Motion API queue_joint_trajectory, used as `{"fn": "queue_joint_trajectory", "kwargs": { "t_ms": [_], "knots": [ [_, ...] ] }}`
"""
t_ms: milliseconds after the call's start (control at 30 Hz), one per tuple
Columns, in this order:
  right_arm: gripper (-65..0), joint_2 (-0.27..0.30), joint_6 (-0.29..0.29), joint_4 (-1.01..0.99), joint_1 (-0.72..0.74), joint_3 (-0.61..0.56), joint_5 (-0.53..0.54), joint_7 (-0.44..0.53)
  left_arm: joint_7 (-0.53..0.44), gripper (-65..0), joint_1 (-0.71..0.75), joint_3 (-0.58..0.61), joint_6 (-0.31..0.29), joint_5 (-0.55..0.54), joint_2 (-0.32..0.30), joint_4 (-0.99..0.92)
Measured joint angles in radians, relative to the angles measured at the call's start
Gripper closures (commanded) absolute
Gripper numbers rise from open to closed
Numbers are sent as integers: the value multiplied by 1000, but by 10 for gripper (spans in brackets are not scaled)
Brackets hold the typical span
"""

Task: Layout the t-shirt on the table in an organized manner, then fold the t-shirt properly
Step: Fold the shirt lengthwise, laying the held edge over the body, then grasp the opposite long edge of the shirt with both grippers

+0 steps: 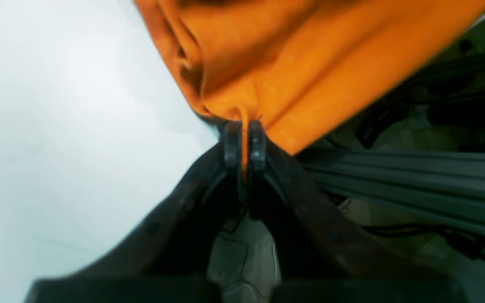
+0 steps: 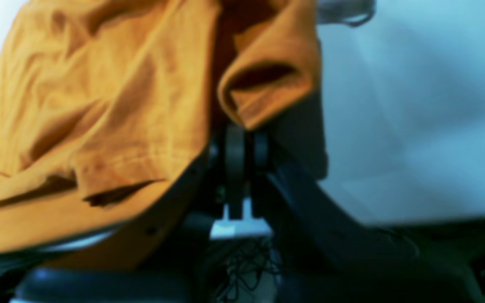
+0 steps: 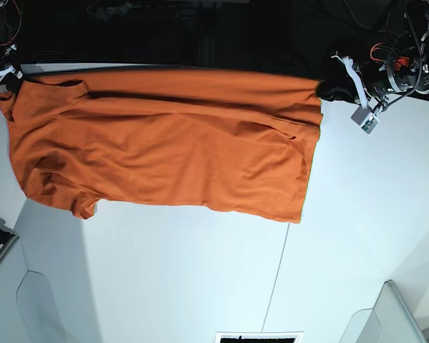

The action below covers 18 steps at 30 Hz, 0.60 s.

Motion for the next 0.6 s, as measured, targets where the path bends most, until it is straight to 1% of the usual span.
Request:
{"fn": "queue_joint_trajectory", "kwargs": {
  "t_ms": [33, 67, 100, 133, 167, 200, 233, 267, 367, 467, 533, 600],
  "knots": [
    [0, 0, 0, 8, -7, 0, -4, 0, -1, 0, -3, 0, 0, -5, 0, 1],
    [0, 0, 0, 13, -10, 0, -8, 0, -2, -38, -6, 0, 0, -5, 0, 1],
    [0, 0, 0, 14, -9, 0, -10, 0, -2, -96, -7, 0, 0, -5, 0, 1],
    [-39, 0, 0, 14, -9, 0, -15, 0, -1, -154, -6, 0, 0, -5, 0, 1],
    [-102, 0, 0, 14, -6, 0, -16, 0, 0, -202, -6, 0, 0, 0, 0, 1],
    [-156, 0, 0, 14, -6, 0, -16, 3, 0, -234, -6, 0, 0, 2, 0, 1],
    [-193, 1, 0, 14, -6, 0, -16, 5, 0, -244, -6, 0, 0, 0, 0, 1],
    [-212, 3, 0, 14, -6, 2, -17, 4, 8, -244, -6, -1, 0, -13, 0, 1],
    [-215, 8, 0, 15, -6, 30, -20, 6, 55, -244, -6, -27, 0, -89, 0, 1],
    [-215, 21, 0, 53, -6, 97, -35, 9, 80, -244, -4, -100, 0, -138, -3, 1],
    [-215, 37, -1, 85, -7, 133, -41, 24, 83, -244, -4, -140, 0, -174, -28, 1],
    [-215, 60, -1, 104, -6, 137, -59, 61, 82, -244, -9, -177, 0, -201, -53, 1]
  ]
}}
